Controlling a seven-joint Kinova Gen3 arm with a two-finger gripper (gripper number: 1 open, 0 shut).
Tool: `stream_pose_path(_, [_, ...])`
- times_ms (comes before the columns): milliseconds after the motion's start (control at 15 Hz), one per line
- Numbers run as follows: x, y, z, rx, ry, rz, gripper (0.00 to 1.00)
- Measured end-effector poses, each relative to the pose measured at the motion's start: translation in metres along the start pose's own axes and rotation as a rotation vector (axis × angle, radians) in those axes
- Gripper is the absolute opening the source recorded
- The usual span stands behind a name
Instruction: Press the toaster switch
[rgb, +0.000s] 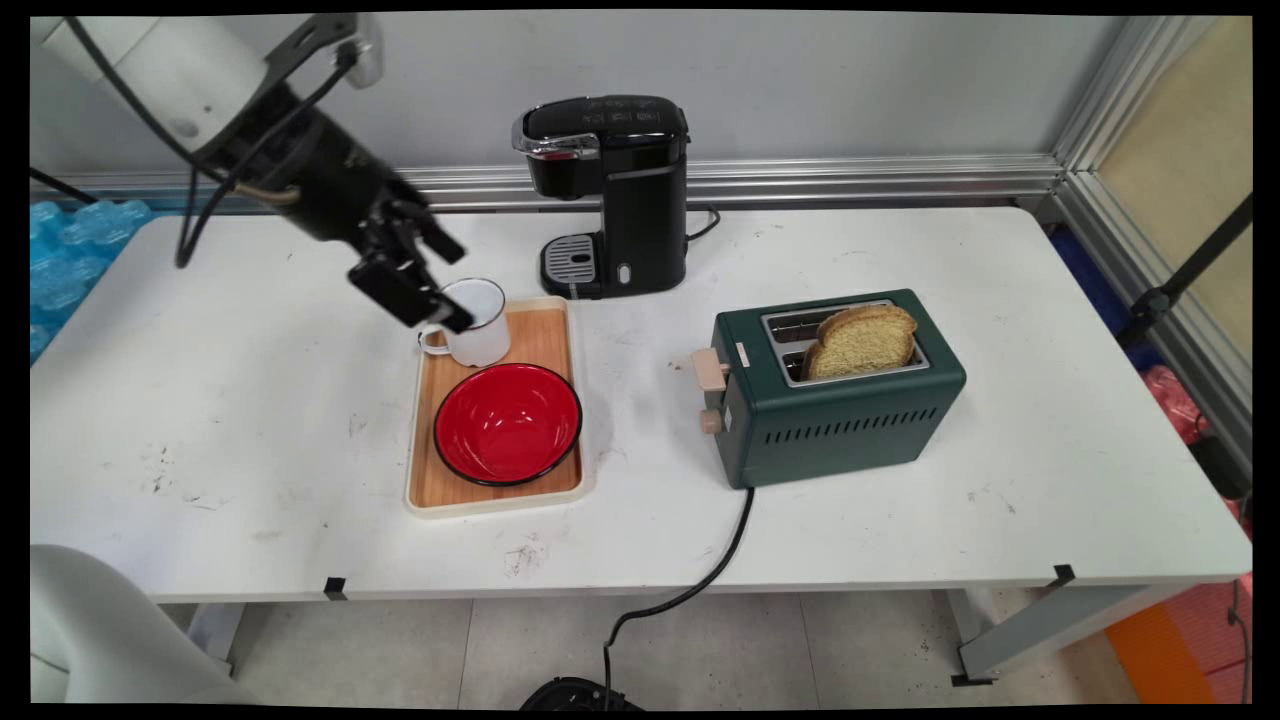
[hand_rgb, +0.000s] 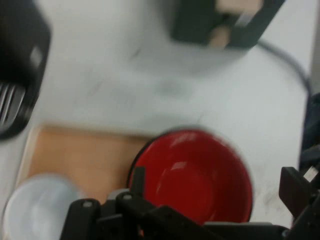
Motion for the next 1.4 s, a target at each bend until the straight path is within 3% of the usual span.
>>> stream_pose_path(533, [0.081, 0.035, 0.017, -0.051, 0.065, 0.106, 1.0])
stream_pose_path(1067, [0.13, 0.048, 0.07, -0.03, 0.039, 0.134, 1.0])
stream_pose_path(1133, [0.134, 0.048, 0.078, -0.024, 0.03, 0.133, 0.0])
stream_pose_path(1400, [0.143, 0.049, 0.103, -0.011, -0.005, 0.137, 0.0])
